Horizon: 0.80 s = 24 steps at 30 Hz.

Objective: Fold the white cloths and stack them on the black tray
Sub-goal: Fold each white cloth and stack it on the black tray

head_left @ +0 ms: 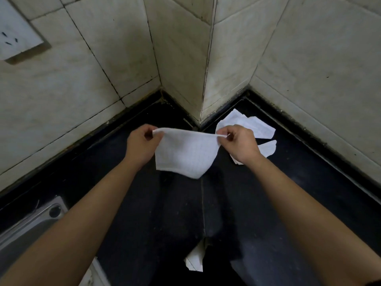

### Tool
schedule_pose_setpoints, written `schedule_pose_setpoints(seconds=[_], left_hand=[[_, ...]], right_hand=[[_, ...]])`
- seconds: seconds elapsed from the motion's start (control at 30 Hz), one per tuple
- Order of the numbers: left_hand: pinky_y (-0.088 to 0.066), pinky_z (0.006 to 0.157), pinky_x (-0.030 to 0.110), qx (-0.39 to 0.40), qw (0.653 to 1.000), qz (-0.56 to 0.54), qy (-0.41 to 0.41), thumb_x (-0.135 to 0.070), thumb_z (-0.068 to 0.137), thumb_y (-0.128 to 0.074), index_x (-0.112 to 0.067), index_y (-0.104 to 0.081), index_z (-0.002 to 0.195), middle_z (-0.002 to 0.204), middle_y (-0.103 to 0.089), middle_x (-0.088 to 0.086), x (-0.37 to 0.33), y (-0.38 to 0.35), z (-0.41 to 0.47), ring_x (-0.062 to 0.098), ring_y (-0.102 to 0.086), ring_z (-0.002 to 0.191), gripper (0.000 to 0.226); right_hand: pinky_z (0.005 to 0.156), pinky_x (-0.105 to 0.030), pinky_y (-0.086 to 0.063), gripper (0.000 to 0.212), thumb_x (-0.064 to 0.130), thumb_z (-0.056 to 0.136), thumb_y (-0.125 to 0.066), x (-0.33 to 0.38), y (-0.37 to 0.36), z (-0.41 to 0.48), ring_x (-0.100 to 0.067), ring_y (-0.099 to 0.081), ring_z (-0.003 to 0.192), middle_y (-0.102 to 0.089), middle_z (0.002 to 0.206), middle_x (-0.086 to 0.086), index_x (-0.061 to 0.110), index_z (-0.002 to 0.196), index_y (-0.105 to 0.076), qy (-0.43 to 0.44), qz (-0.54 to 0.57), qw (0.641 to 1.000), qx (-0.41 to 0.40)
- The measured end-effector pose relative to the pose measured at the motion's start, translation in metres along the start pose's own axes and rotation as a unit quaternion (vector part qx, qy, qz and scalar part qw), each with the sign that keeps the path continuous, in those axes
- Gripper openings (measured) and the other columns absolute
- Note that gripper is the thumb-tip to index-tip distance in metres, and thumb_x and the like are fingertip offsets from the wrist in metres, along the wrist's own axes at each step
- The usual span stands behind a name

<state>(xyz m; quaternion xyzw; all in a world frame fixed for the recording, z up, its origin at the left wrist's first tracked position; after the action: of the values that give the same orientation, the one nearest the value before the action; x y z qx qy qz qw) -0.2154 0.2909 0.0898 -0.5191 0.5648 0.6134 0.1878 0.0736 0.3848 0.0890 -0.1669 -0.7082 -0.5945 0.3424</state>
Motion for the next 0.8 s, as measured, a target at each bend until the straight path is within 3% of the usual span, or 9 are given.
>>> schedule_pose_setpoints(seconds=[0.1,0.17,0.3,0.4,0.6,0.8], left_hand=[[-0.052,0.069,0.024,-0.063,0.994,0.023,-0.082,-0.027,0.094,-0.064,-0.021,-0.065,0.095,0.090,-0.068,0.002,-0.039,0.022,-0.002,0.016,-0.065,0.081,0.006],[-0.047,0.063,0.016,-0.094,0.985,0.046,-0.139,-0.022,0.093,-0.064,-0.018,-0.062,0.093,0.090,-0.065,0.003,-0.062,0.031,-0.011,0.013,-0.061,0.076,0.004],[-0.041,0.060,0.020,-0.106,0.952,0.131,-0.254,-0.013,0.087,-0.066,-0.011,-0.059,0.095,0.094,-0.058,0.003,-0.077,0.030,-0.035,0.014,-0.053,0.071,0.011],[-0.036,0.059,0.025,-0.072,0.935,0.229,-0.263,-0.014,0.079,-0.070,-0.011,-0.057,0.087,0.091,-0.056,0.002,-0.041,0.006,-0.049,0.015,-0.051,0.078,0.016],[-0.049,0.060,0.031,0.081,0.894,0.363,-0.248,-0.013,0.065,-0.079,-0.015,-0.064,0.075,0.079,-0.065,0.000,0.071,-0.072,-0.098,0.023,-0.060,0.073,0.018],[-0.047,0.058,0.027,0.177,0.866,0.410,-0.224,-0.017,0.062,-0.089,-0.022,-0.071,0.070,0.071,-0.065,-0.006,0.148,-0.099,-0.165,0.018,-0.060,0.067,0.021]], right_hand=[[0.079,-0.030,-0.054,0.016,0.014,0.086,-0.067,0.031,0.027,0.008,-0.009,-0.063,0.078,-0.068,0.098,0.003,0.020,0.099,-0.076,0.060,0.030,0.994,-0.084],[0.076,-0.029,-0.054,0.018,0.012,0.086,-0.067,0.048,0.041,0.005,-0.009,-0.062,0.077,-0.065,0.096,0.003,0.018,0.100,-0.076,0.097,0.037,0.987,-0.124],[0.071,-0.025,-0.050,0.021,0.010,0.083,-0.068,0.069,0.045,-0.014,-0.011,-0.059,0.078,-0.062,0.092,0.003,0.016,0.102,-0.076,0.179,-0.015,0.974,-0.140],[0.070,-0.028,-0.052,0.019,0.014,0.079,-0.068,0.050,0.011,-0.034,-0.019,-0.063,0.084,-0.063,0.093,0.001,0.017,0.097,-0.073,0.192,-0.096,0.975,-0.057],[0.086,-0.036,-0.052,0.026,0.013,0.087,-0.058,-0.049,-0.096,-0.099,-0.026,-0.062,0.104,-0.060,0.114,-0.003,0.018,0.109,-0.071,0.079,-0.205,0.951,0.219],[0.091,-0.024,-0.047,0.028,0.011,0.089,-0.058,-0.096,-0.133,-0.173,-0.020,-0.062,0.105,-0.060,0.119,-0.001,0.017,0.113,-0.071,0.032,-0.194,0.934,0.297]])
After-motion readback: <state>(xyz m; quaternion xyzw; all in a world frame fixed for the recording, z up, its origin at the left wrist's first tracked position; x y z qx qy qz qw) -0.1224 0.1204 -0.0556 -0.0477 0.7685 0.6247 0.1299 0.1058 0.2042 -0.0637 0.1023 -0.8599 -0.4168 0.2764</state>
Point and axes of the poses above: each hand's wrist, its own z-axis towards the middle knuckle, its own y-axis out of the back of the hand, x = y × z, the point moved 10 cm from there along z, towards the middle knuckle
